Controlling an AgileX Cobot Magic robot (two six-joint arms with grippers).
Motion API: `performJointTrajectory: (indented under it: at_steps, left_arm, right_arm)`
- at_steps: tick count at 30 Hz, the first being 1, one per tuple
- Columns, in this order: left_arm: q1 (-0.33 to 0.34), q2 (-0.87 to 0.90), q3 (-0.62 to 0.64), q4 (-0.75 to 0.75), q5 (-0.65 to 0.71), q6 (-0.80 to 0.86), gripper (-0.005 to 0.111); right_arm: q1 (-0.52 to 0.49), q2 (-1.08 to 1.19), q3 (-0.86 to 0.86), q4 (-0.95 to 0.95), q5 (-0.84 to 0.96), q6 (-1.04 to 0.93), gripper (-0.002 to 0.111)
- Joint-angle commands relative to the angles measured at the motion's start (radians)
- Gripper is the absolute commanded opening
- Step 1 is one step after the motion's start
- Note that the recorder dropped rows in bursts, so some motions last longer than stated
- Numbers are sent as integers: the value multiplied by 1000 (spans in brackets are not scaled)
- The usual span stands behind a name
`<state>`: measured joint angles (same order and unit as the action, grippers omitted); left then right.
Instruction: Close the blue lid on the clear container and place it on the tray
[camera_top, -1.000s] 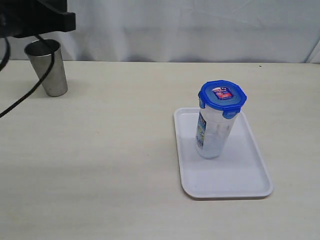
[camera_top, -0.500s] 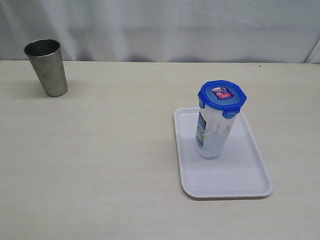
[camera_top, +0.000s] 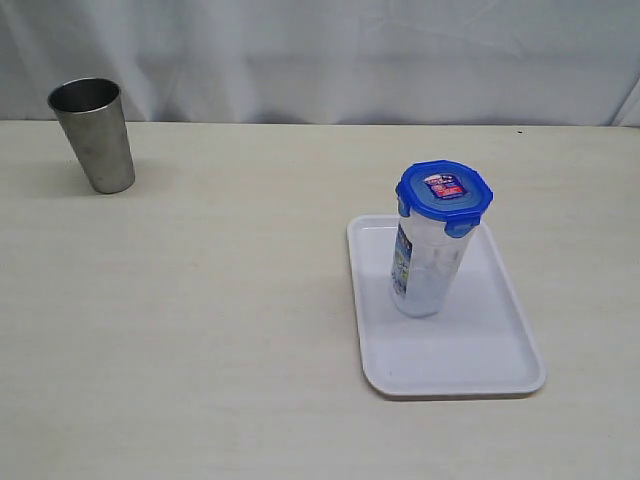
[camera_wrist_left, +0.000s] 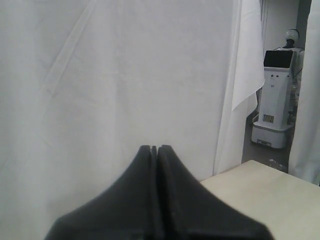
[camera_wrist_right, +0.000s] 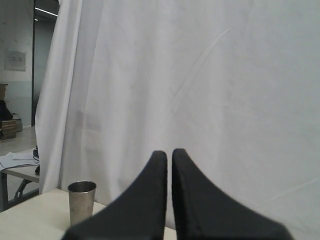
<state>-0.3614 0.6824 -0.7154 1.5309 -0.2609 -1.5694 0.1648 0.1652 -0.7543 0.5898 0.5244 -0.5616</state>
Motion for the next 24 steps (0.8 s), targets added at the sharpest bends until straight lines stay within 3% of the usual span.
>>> performJointTrajectory:
  at_steps: [1,8,11,14,15,17,19,24]
  left_arm:
    - [0,-3,4,-3,-3,-5,0]
    - [0,-3,4,-7,14,0,0]
    - [0,-3,16,-232,98,38,0]
    - [0,-25,67,-714,142,532,0]
    - [0,-42,93,-999,142,844,0]
    - [0,-79,132,-1316,144,1233,0]
    - [0,-121,168,-1411,167,1451,0]
    - [43,-292,220,-1492,248,1671,0]
  right_arm:
    - [1,-4,5,1,10,2,4]
    - [1,-4,5,1,10,2,4]
    - [1,-4,5,1,10,2,4]
    - [1,-4,5,1,10,2,4]
    - [1,-4,5,1,10,2,4]
    - [1,-4,5,1,10,2,4]
    - [1,-4,5,1,10,2,4]
    - [1,-4,5,1,10,2,4]
